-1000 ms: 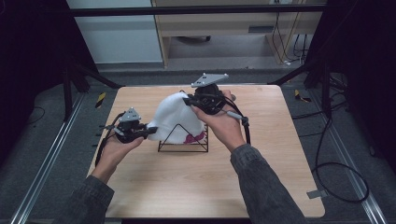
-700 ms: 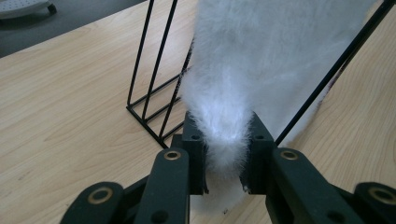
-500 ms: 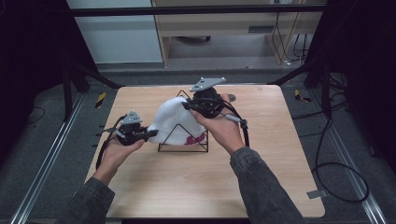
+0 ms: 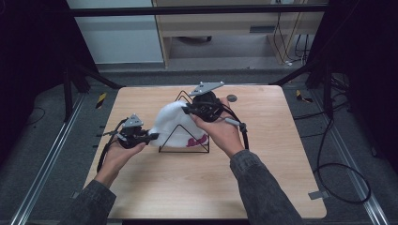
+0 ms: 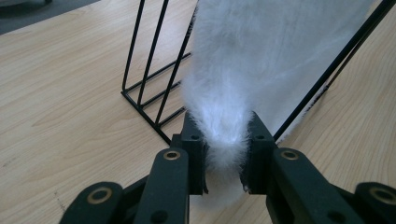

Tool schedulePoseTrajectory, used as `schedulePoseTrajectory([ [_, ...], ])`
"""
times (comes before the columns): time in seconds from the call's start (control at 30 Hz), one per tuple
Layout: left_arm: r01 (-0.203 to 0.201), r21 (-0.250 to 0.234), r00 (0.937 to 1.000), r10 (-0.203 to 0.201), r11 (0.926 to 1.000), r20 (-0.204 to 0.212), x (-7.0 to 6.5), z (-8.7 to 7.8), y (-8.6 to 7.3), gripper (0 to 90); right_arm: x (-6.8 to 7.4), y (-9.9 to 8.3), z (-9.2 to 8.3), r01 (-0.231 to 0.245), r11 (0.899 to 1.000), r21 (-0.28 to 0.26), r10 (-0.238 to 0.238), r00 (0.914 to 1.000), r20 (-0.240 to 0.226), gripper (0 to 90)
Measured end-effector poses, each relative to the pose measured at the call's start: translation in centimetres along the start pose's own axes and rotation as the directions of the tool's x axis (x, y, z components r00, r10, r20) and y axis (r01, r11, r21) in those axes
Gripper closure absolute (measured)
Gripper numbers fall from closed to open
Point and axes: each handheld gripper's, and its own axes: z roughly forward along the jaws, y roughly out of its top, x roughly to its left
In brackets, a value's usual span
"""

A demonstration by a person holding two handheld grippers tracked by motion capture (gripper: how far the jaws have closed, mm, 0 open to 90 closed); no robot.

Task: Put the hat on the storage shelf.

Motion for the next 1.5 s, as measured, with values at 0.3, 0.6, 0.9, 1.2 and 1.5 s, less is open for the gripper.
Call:
schedulePoseTrajectory([
  [0.3, 0.004, 0.004, 1.0000, -0.004, 1.0000, 0.000, 0.0, 0.2, -0.1, 74.4, 0.1, -0.2, 0.2, -0.001, 1.000, 0.006, 0.001, 1.0000, -0.006, 81.4],
  [0.6, 0.019, 0.009, 0.9998, -0.019, 0.9998, 0.003, 0.2, 0.6, -0.8, 73.9, 0.3, -0.8, 0.7, -0.002, 1.000, 0.025, 0.002, 0.9999, -0.012, 80.9],
  [0.9, 0.020, 0.012, 0.9998, -0.020, 0.9997, 0.006, 0.3, 0.6, -0.9, 73.6, 0.5, -0.7, 0.9, 0.001, 0.999, 0.034, 0.000, 0.9999, -0.017, 80.5],
  [1.2, 0.020, 0.004, 0.9998, -0.020, 0.9998, -0.008, 0.3, 0.3, -1.1, 67.3, 0.4, -0.8, 0.8, -0.007, 0.999, 0.041, 0.008, 1.0000, -0.003, 69.3],
  [1.5, 0.020, -0.015, 0.9974, -0.021, 0.9997, -0.069, 0.1, -2.1, -1.2, 37.2, 1.1, -1.2, 0.0, -0.011, 0.999, 0.051, 0.011, 0.9999, 0.002, 46.2],
])
